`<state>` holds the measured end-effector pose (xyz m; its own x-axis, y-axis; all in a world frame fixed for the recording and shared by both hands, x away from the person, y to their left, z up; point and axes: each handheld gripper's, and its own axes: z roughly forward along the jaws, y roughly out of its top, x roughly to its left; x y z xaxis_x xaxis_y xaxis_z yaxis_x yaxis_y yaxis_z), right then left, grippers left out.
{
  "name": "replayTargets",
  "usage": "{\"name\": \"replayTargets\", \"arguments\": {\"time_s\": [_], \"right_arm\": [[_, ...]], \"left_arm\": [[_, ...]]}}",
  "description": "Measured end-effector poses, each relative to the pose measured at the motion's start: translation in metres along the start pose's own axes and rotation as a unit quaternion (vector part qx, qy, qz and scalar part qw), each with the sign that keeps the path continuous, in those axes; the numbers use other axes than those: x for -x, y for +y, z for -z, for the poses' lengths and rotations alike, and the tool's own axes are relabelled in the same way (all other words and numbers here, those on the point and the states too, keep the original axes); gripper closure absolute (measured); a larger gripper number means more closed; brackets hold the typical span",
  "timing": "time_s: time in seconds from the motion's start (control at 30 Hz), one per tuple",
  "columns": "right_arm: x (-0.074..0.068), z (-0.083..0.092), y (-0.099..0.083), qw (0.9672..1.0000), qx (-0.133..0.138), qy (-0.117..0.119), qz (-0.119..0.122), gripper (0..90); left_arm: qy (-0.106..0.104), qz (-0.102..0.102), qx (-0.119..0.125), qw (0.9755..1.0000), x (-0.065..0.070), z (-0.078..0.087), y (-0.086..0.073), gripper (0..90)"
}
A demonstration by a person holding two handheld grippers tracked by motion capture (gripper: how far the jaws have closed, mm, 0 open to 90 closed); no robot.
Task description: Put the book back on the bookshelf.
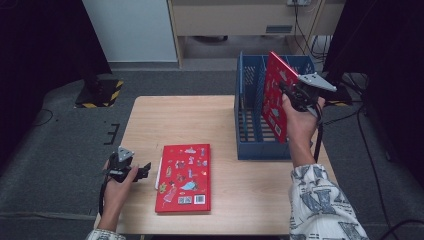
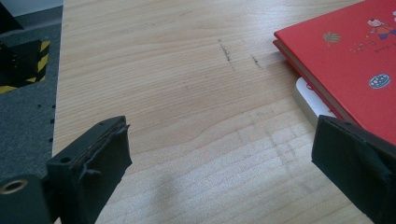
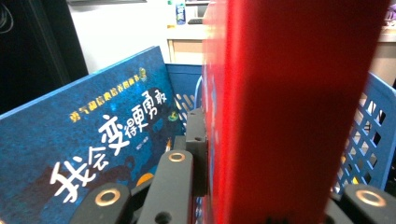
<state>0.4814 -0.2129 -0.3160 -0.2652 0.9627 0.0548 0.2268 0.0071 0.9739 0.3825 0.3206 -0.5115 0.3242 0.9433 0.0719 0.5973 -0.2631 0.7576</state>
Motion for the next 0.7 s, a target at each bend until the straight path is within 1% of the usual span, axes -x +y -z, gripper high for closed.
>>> {"name": "replayTargets", "arguments": {"time_s": [0.33, 0.53, 0.7], "right_arm": [[0.005, -0.013, -0.004, 0.9999, -0.005, -0.010, 0.001, 79.9], [0.009, -0.021, -0.003, 0.9999, 0.000, -0.017, -0.003, 79.9], [0.010, -0.029, -0.004, 0.9998, 0.001, -0.022, 0.002, 79.9]], "left_arm": [[0.000, 0.000, 0.001, 1.0000, 0.000, 0.000, 0.000, 3.5], [-0.001, -0.001, 0.001, 1.0000, 0.000, 0.000, 0.000, 3.5], [-0.001, -0.001, 0.001, 1.0000, 0.000, 0.000, 0.000, 3.5]]}}
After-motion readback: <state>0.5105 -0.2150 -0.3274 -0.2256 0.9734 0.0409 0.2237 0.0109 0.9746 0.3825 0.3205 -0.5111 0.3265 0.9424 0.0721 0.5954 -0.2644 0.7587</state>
